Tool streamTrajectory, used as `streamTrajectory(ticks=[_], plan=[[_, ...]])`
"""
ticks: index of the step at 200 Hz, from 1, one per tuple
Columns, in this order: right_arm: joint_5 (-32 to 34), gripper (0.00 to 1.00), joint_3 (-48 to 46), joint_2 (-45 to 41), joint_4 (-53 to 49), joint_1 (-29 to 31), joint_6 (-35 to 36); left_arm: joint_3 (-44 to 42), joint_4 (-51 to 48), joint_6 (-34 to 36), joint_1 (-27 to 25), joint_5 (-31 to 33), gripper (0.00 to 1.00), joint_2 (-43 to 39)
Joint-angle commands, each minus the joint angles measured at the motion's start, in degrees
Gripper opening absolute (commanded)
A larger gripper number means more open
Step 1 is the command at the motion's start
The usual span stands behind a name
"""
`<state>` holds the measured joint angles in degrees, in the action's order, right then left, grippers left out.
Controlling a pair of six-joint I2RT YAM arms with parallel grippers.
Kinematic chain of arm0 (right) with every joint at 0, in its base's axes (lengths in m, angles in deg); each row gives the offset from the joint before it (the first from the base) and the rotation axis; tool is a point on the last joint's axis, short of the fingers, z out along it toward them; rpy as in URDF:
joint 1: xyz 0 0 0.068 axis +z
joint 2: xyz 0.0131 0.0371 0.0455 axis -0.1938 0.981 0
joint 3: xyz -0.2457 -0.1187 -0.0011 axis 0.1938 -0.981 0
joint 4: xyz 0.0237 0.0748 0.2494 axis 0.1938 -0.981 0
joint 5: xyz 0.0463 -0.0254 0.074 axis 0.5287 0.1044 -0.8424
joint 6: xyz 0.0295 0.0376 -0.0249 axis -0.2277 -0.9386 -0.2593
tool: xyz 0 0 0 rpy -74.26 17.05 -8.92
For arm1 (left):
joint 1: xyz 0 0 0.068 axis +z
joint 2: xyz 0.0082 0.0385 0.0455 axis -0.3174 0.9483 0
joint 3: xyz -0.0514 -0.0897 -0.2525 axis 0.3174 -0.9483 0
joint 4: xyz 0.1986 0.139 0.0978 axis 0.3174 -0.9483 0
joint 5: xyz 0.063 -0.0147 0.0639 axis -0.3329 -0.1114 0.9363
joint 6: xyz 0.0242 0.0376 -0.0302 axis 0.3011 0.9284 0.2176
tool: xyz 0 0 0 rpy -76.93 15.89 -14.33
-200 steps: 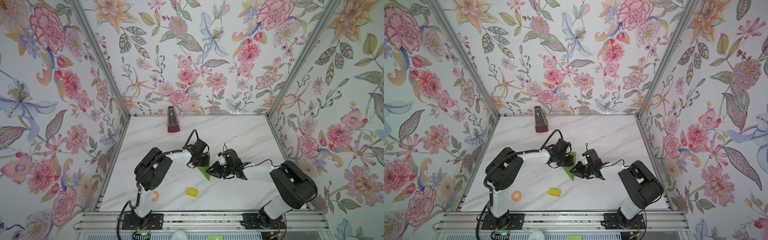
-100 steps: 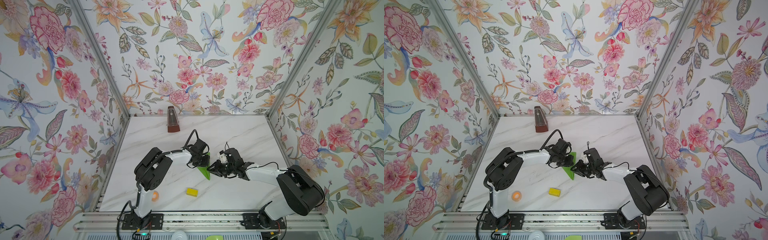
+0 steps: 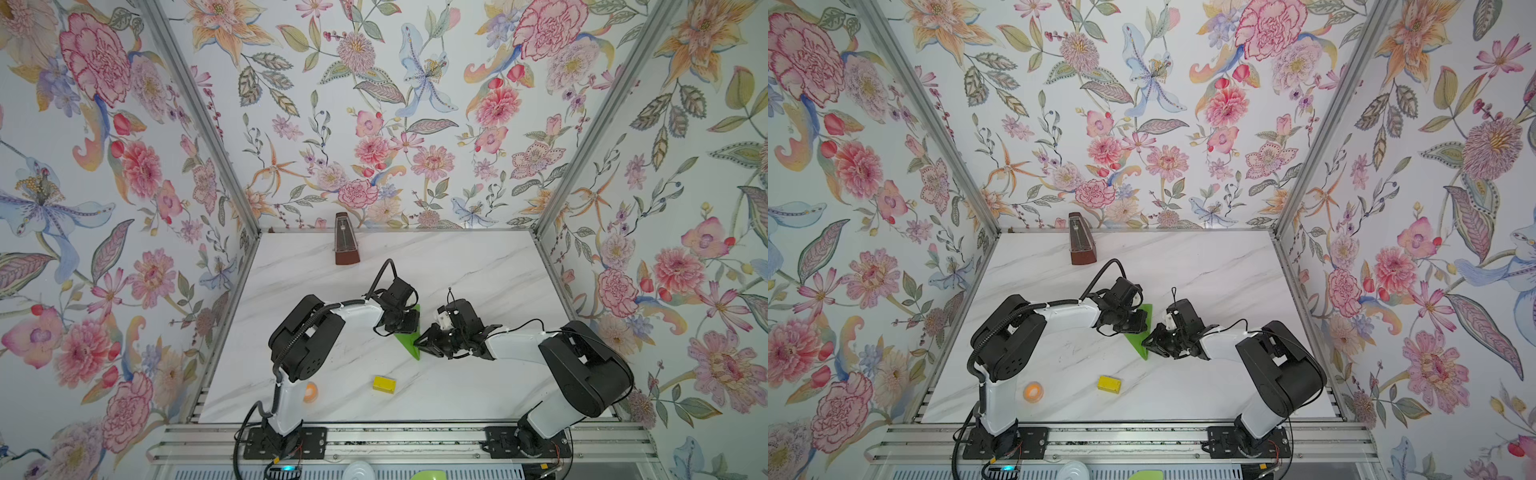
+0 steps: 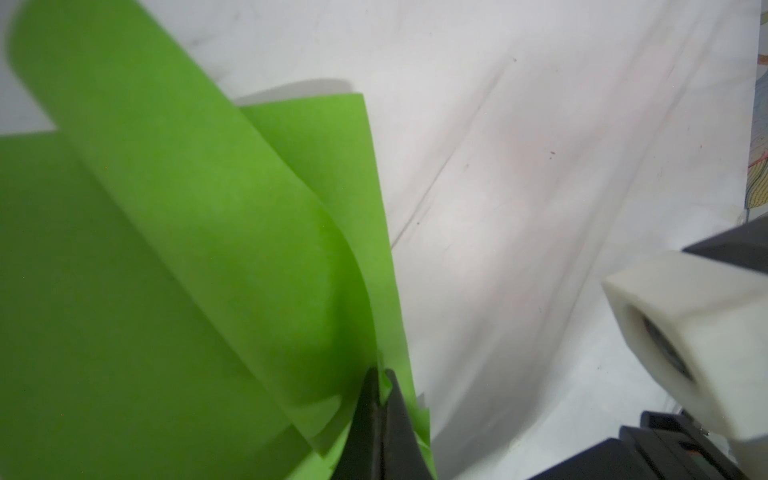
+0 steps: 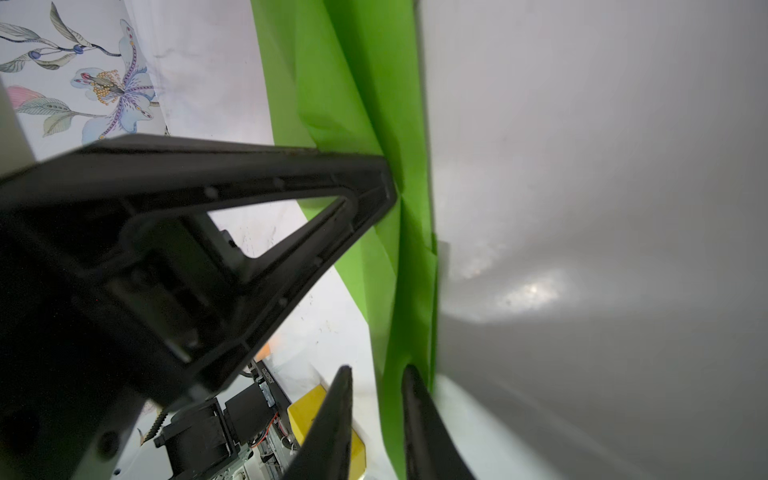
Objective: Fold a paper plane with a square sheet of paper (fold left side to right side)
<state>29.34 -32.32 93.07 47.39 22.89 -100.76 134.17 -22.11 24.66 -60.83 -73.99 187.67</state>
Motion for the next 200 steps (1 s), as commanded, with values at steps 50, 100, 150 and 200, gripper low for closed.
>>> streamTrajectory(ticks=[50, 100, 150, 200], plan=[[-0.7, 0.08, -2.69, 2.64, 2.28, 0.31, -0.9, -2.29, -4.24, -0.27, 0.93, 2.85, 0.0, 0.74], [-0.42, 0.0, -4.61, 3.24, 2.3, 0.23, -1.0, -2.14, -3.98, -0.46, 1.27, 3.6, 0.0, -0.05], [0.52, 0.11, -4.97, 3.42, 0.34, 0.26, -0.84, -1.87, -5.05, 0.1, 1.46, 4.88, 0.03, 0.37], [3.89, 0.19, -1.5, -3.2, -9.17, -0.13, 2.19, -2.78, -5.92, 1.13, 1.45, 4.98, 0.01, 1.09]])
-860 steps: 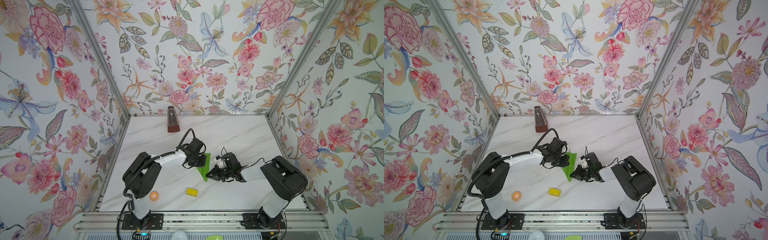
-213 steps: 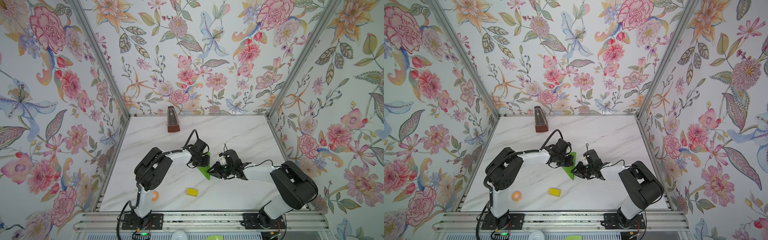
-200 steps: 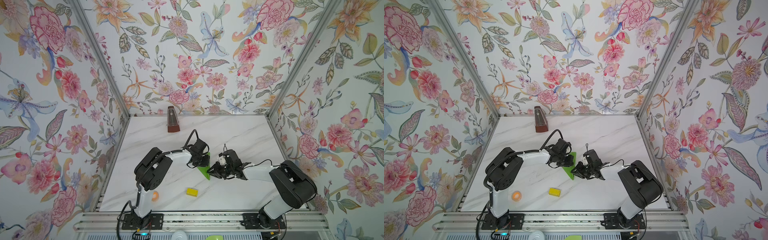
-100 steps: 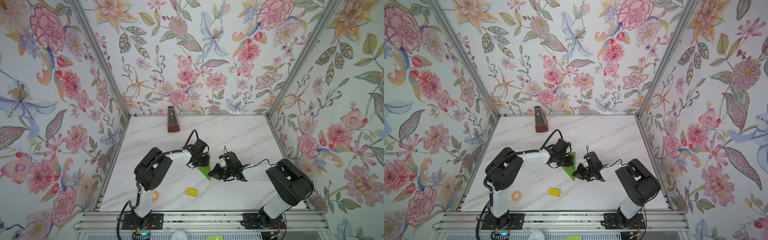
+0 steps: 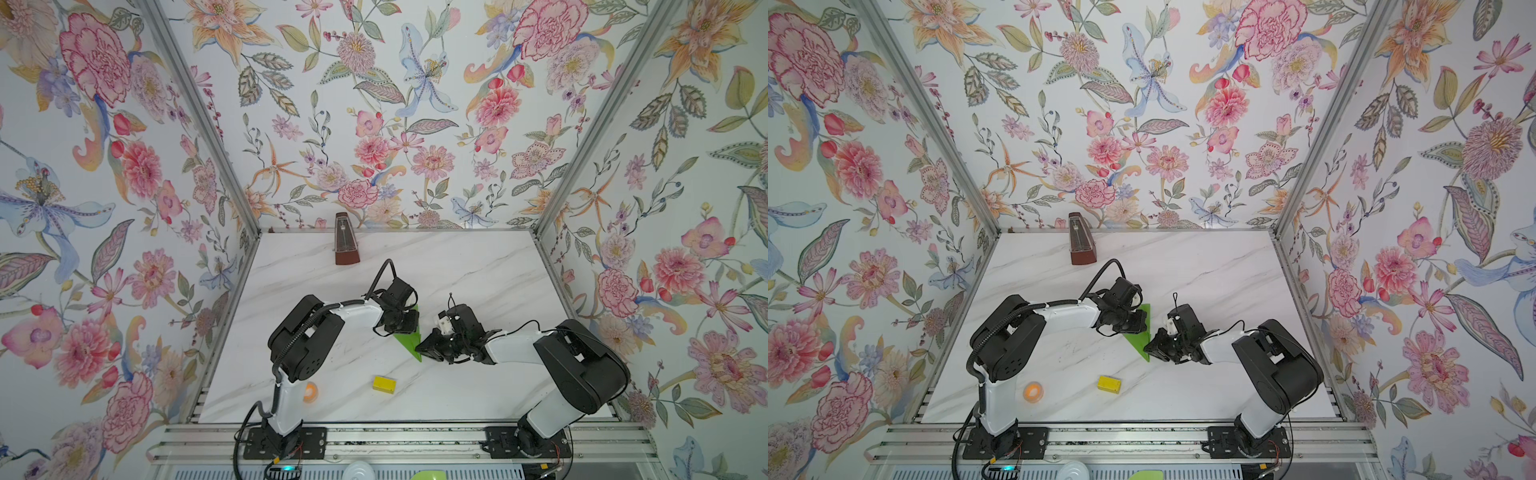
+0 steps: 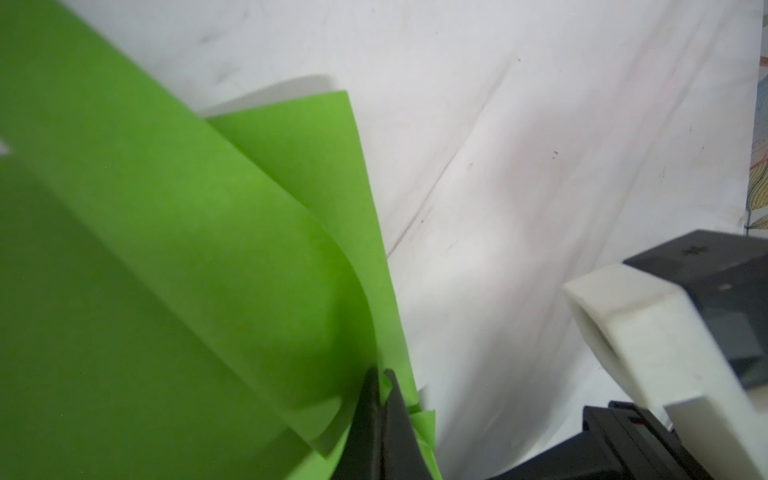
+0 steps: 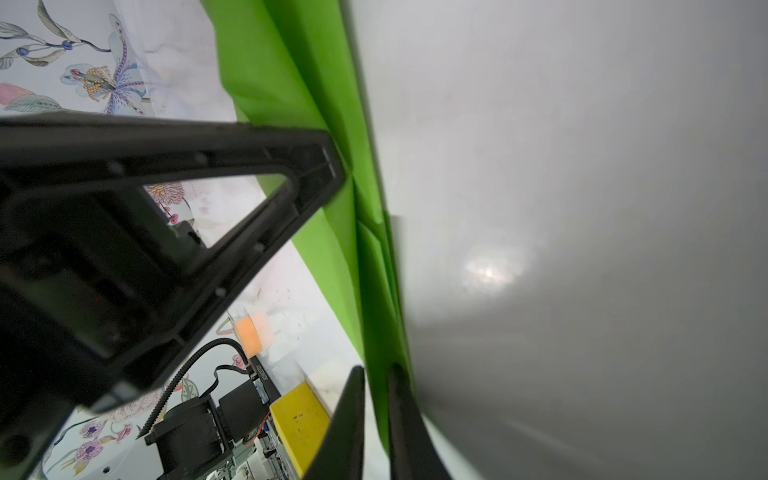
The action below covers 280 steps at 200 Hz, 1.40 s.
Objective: Fold a paper plane with a square sheet of paper (fold left side to right side)
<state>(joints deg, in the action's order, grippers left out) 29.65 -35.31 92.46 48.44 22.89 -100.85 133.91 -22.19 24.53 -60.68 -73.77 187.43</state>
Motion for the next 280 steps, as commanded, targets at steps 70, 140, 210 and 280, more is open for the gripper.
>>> streamTrajectory(ticks=[70, 140, 210, 280], plan=[[1.02, 0.15, 6.94, -3.94, -8.92, 0.59, 2.32, -3.05, -5.64, 1.22, 1.31, 4.49, 0.0, 1.26], [-1.94, 0.08, 6.39, 2.69, -3.45, 0.3, 1.29, -3.18, -5.87, 1.28, 1.25, 4.67, 0.0, 1.16], [-0.68, 0.05, 1.26, 3.59, -3.54, -0.41, 1.83, -2.57, -6.63, 1.75, 1.45, 5.38, 0.0, 1.33], [-0.64, 0.01, -1.91, 4.36, -2.71, -0.47, 1.73, -1.44, -8.22, 2.93, 2.32, 7.06, 0.07, -1.42]])
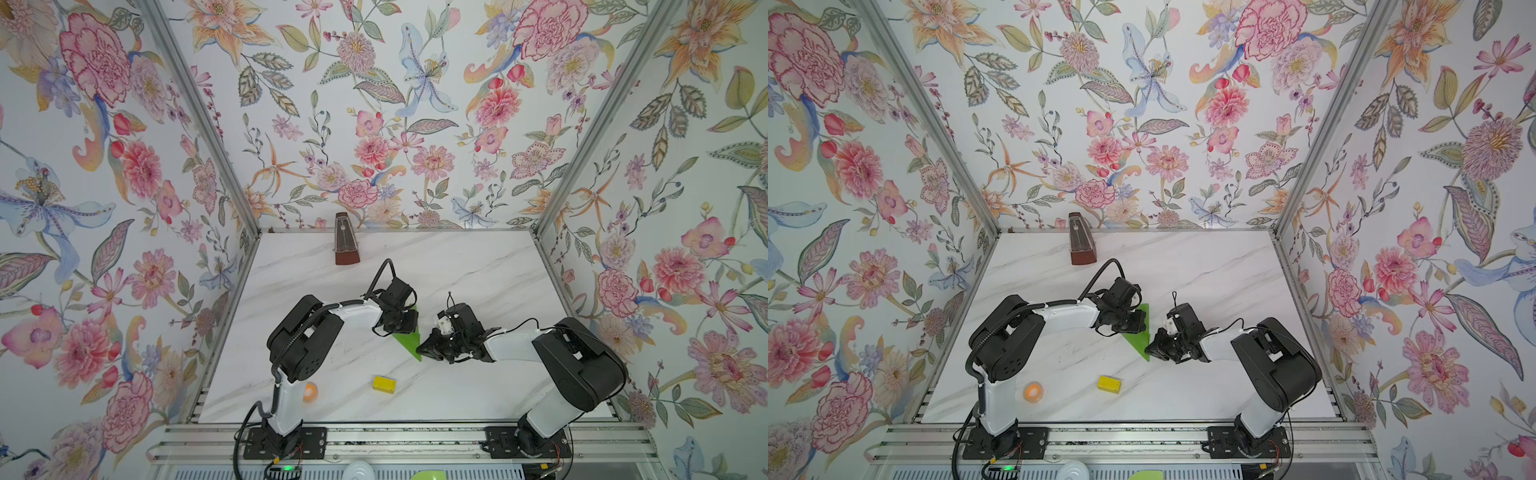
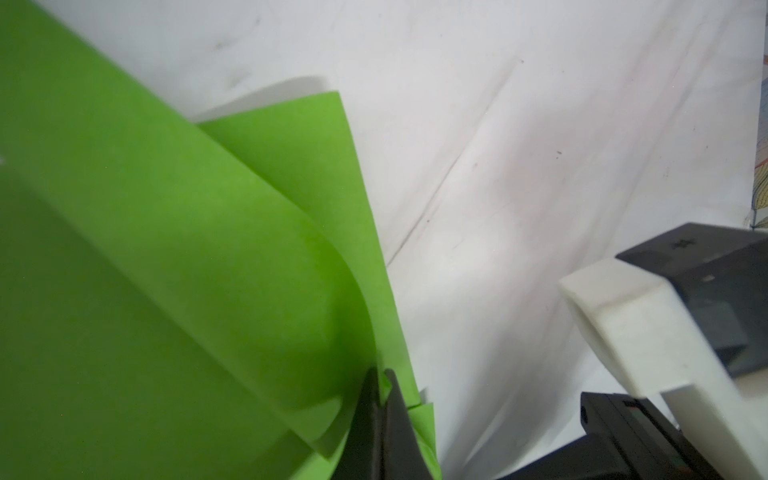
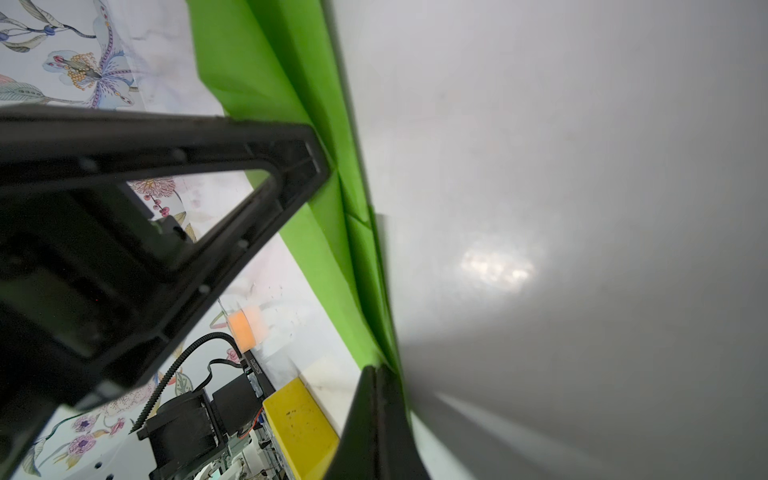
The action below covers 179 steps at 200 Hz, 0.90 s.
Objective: Fold a paper plane with a square sheet of paper (fold left side to right side)
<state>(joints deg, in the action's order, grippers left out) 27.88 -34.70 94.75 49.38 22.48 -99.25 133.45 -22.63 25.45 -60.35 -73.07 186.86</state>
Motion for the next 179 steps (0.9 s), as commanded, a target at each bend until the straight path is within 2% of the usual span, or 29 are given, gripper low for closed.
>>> streamTrajectory(ticks=[1, 40, 80, 115, 146, 179], plan=[[1.12, 0.01, -2.58, 2.07, -3.65, -0.07, 0.18, -0.88, -7.86, 2.08, 2.06, 6.44, 0.08, -0.93], [1.54, 0.01, -3.06, 2.44, -3.48, -0.13, 0.13, 5.48, -13.22, 6.14, 3.44, 9.42, 0.23, -5.36], [1.48, 0.01, -2.83, 3.59, -2.12, -0.19, -0.62, 6.36, -15.79, 7.08, 2.28, 8.4, 0.28, -9.14], [1.48, 0.01, -2.45, 3.97, -2.14, -0.13, -0.96, 3.05, -16.22, 5.46, -1.21, 7.06, 0.26, -10.94], [1.89, 0.01, -2.45, 3.83, -2.08, -0.21, -1.45, -0.09, -14.61, 2.5, -4.39, 6.25, 0.19, -11.56], [1.99, 0.01, -2.28, 3.92, -1.91, -0.21, -1.76, -3.29, -10.09, -0.1, -5.42, 3.65, 0.11, -10.73]])
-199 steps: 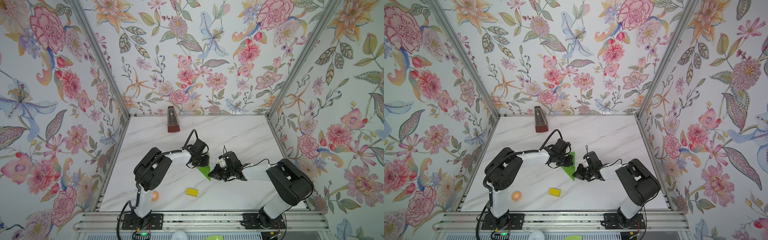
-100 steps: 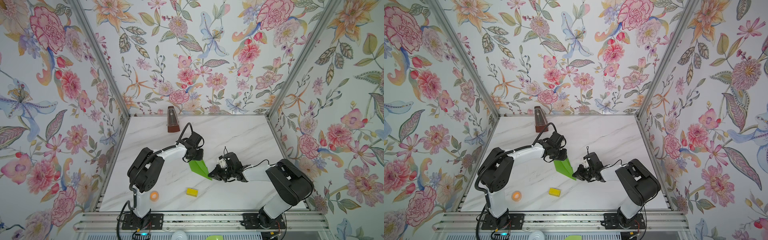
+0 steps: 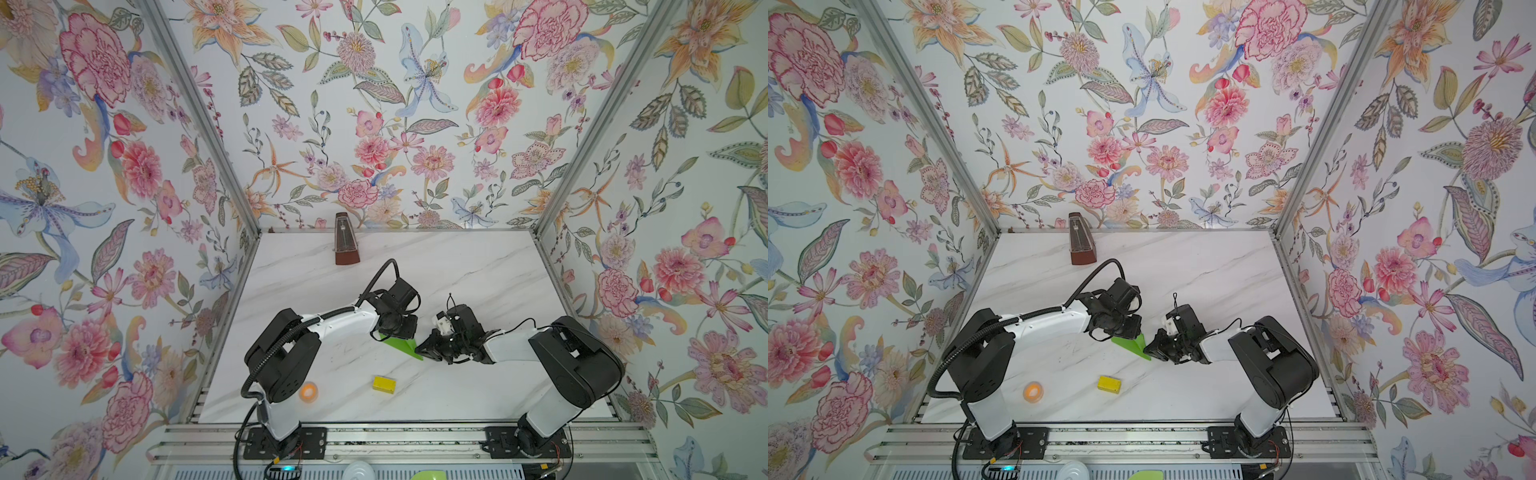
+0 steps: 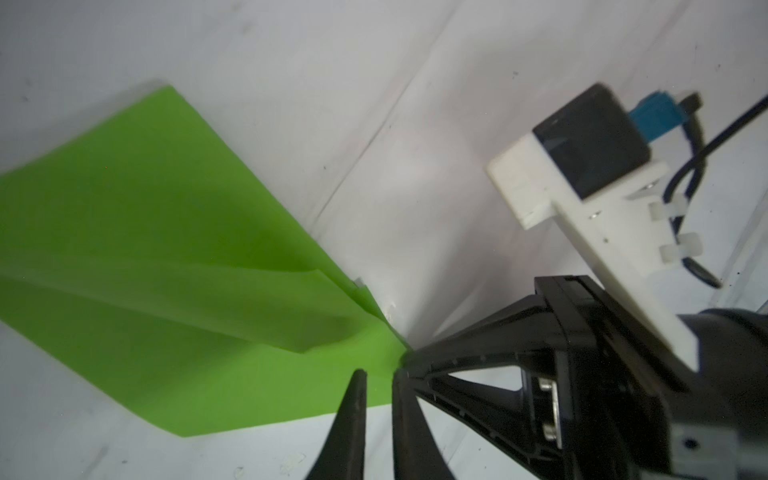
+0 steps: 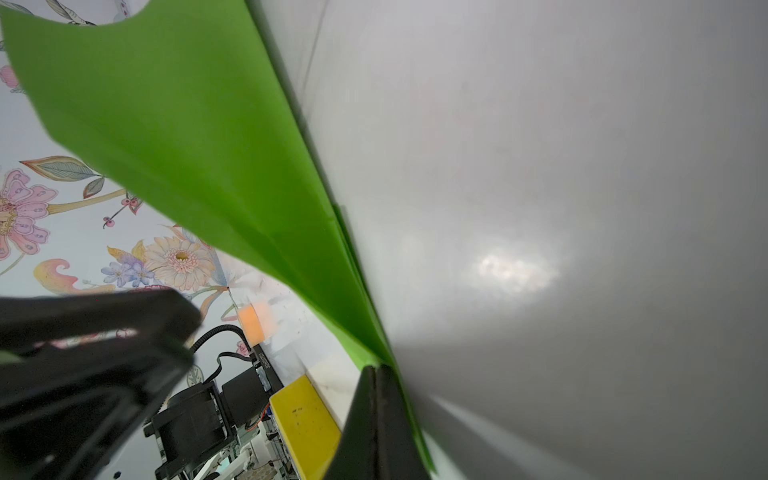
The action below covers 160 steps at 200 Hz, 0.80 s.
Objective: Fold a paper plane with a square sheet of paper (fold left side to right side)
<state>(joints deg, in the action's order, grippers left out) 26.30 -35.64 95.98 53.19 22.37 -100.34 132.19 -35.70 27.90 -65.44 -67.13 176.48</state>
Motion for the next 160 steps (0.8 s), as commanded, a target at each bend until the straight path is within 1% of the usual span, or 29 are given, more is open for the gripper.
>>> streamTrajectory(ticks=[1, 48, 75, 121, 160], plan=[[3.56, 0.01, -1.3, 2.69, -5.75, -0.12, -0.64, -2.09, 3.14, -2.61, -0.34, -2.4, 0.11, -0.23], [3.82, 0.01, -1.36, 2.43, -5.89, -0.06, -0.77, -3.22, 8.82, -4.72, -0.35, -5.51, 0.06, 2.75], [3.91, 0.01, -1.43, 2.45, -5.89, -0.06, -0.75, -4.35, 10.95, -5.59, -0.3, -6.27, 0.05, 3.94], [4.18, 0.01, -1.86, 2.15, -6.2, -0.15, -0.78, -7.24, 11.38, -5.8, 0.42, -4.66, 0.03, 5.67], [4.29, 0.01, -2.13, 2.31, -6.05, -0.31, -0.84, -11.3, 13.11, -5.76, 2.66, -4.04, 0.02, 5.68]])
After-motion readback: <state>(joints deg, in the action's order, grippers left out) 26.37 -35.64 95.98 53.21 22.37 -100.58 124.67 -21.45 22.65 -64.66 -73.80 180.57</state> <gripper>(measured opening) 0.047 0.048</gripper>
